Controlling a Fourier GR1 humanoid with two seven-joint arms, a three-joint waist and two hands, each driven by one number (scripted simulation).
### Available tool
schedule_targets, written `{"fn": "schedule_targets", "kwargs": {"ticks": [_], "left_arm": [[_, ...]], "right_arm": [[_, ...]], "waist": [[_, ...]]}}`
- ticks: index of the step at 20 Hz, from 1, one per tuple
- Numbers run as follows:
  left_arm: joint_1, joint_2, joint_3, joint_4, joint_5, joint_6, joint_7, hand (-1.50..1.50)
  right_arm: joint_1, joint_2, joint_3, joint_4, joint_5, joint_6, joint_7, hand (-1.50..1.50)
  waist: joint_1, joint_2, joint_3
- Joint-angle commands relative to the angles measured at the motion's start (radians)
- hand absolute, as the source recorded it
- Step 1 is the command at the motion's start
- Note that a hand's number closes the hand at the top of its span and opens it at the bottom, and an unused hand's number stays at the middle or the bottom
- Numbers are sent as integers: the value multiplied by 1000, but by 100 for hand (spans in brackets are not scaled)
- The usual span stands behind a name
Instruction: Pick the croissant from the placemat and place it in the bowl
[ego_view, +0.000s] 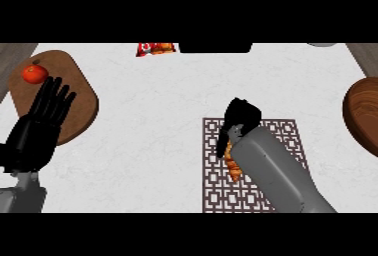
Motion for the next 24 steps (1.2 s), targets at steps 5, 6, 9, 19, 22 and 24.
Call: {"fn": "schedule_targets", "kwargs": {"ticks": [5, 6, 9, 19, 22, 24], "left_arm": [[-19, -16, 10, 45, -7, -27, -29, 0], [-15, -15, 5, 35, -5, -28, -14, 0], [-38, -12, 17, 13, -1, -8, 21, 0], [33, -44, 2, 35, -31, -43, -44, 0], [-29, -27, 12, -14, -22, -11, 33, 0], [-38, -12, 31, 20, -16, -39, 14, 0]], "right_arm": [[121, 36, 31, -26, 80, 24, 164, -150], [87, 46, 5, 14, 76, 41, 174, -150], [75, 24, -31, -9, 66, 95, 173, -150], [116, 35, -50, 41, 106, 139, 127, 150], [93, 41, -13, 97, 135, 177, 50, 150], [69, 17, -32, 89, 128, 233, 39, 150]], "waist": [[0, 6, 0], [7, 7, 0], [4, 5, 0], [11, 6, 0], [17, 7, 0], [11, 7, 0]]}}
